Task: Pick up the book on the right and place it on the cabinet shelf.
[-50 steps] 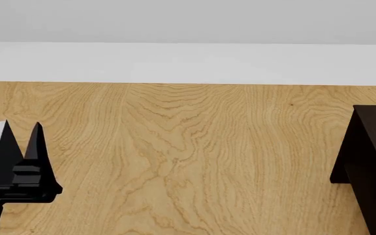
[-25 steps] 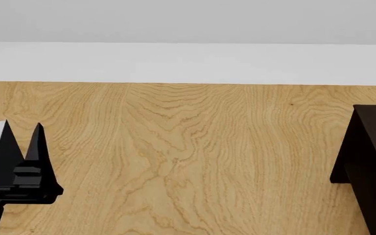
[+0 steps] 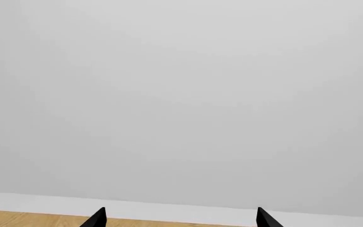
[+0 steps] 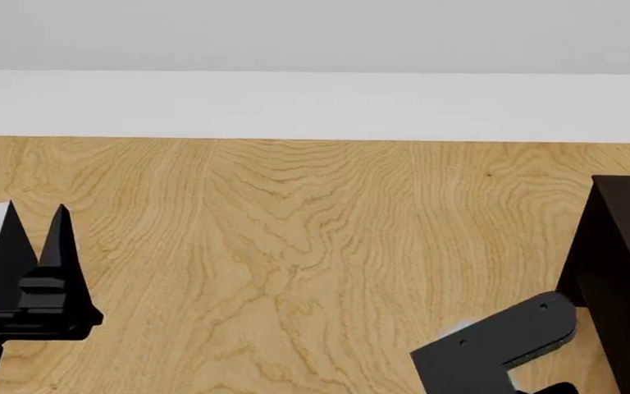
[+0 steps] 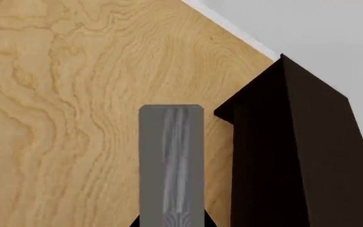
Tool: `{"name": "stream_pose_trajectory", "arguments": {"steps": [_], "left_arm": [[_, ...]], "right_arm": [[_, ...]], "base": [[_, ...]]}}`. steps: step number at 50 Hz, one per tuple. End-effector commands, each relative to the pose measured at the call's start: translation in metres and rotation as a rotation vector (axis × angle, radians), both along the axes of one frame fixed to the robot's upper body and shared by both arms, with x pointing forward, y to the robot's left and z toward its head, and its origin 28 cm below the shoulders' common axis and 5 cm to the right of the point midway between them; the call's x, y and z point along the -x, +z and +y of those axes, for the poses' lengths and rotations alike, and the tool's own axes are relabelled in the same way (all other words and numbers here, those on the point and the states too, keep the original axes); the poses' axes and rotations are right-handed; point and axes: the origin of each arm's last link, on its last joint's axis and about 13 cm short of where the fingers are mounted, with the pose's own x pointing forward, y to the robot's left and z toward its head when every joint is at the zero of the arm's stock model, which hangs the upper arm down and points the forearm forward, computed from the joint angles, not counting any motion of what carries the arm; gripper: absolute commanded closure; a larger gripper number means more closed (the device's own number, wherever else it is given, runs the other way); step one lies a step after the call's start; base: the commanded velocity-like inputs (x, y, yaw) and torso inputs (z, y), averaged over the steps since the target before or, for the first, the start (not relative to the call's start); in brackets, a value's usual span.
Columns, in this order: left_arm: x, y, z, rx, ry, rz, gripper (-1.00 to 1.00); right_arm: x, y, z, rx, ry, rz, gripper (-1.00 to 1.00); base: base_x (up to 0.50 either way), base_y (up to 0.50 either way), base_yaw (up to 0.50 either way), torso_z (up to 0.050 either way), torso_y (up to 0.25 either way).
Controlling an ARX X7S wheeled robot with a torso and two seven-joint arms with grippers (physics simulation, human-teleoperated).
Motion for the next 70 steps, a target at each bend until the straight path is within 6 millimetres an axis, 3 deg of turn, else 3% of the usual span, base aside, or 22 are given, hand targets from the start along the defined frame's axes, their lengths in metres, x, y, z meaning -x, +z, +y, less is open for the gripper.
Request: {"name": "stream_pose_trajectory", "arguments": {"steps": [1, 22, 32, 39, 70], "left_arm": [[-0.001, 0.0, 0.001, 0.003, -0.001, 0.001, -1.0], [-0.001, 0.004, 0.007, 0.056, -0.025, 0.005, -1.0], [-0.007, 0.005, 0.022, 0.13, -0.023, 0.032, -1.0], [-0.01, 0.004, 0.024, 0.142, -0.021, 0.04, -1.0], [-0.005, 0.009, 0.027, 0.16, -0.015, 0.024, -1.0]], "right_arm": [[-0.027, 0.002, 0.013, 0.138, -0.049, -0.17, 1.0], [-0.078, -0.014, 0.051, 0.357, -0.099, -0.264, 1.0], [-0.121, -0.008, 0.069, 0.467, -0.143, -0.262, 1.0], [-0.145, -0.02, 0.08, 0.598, -0.198, -0.267, 1.0], [-0.159, -0.06, 0.103, 0.786, -0.305, -0.205, 1.0]], "base": [[0.0, 0.0, 0.0, 0.0, 0.01], [0.0, 0.0, 0.0, 0.0, 0.001], [0.0, 0.0, 0.0, 0.0, 0.002], [0.0, 0.0, 0.0, 0.0, 0.001], [0.0, 0.0, 0.0, 0.0, 0.001]]}}
